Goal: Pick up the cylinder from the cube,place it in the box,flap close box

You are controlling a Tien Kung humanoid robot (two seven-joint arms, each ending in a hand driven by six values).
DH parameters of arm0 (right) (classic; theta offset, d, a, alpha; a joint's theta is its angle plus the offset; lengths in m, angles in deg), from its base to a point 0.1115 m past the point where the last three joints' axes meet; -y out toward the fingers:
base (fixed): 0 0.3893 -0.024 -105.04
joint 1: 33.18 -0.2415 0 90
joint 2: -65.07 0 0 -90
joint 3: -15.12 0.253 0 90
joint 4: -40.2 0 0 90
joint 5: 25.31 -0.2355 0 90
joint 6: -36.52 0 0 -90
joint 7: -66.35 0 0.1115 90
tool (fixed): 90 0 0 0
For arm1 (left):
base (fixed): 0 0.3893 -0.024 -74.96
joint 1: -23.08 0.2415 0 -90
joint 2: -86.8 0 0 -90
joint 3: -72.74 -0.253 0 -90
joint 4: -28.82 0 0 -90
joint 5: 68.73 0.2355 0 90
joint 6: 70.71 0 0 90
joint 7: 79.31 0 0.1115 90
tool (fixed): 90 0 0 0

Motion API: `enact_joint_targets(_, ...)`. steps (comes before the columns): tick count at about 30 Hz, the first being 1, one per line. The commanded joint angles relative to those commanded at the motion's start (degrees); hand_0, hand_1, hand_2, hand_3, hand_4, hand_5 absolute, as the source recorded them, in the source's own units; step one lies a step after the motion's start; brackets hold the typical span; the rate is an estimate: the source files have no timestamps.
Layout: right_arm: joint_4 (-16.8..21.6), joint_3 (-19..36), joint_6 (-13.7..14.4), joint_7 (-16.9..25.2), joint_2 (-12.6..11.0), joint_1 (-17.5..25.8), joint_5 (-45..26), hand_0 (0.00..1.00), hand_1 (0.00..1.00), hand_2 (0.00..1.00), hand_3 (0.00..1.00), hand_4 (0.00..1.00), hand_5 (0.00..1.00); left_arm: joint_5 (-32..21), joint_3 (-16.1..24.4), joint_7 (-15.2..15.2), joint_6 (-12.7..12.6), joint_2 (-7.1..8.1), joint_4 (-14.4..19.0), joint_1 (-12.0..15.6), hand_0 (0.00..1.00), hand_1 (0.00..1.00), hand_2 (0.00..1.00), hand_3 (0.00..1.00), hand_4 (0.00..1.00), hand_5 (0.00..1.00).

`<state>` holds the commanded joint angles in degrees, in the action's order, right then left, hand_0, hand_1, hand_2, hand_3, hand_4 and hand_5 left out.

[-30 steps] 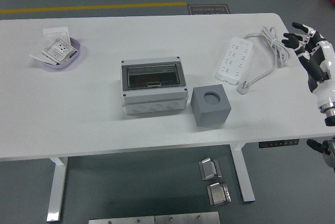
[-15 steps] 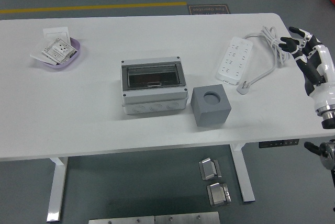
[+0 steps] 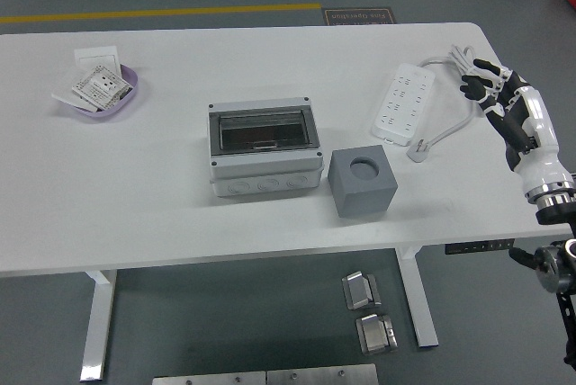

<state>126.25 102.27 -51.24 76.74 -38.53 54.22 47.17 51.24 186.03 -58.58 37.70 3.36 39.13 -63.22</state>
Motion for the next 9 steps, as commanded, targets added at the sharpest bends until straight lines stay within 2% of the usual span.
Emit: enact_joint_targets(9,-2.3,-4.7,-0.3,-0.5,-0.6,-5.3,3.1,0.754,0.669,0.695,0.765,0.991,0.615,0.7,1.4,-0.6,-0.9,1.29,0.0,1.2,0.963,0.998,0.998,0.998,0.998,0.998)
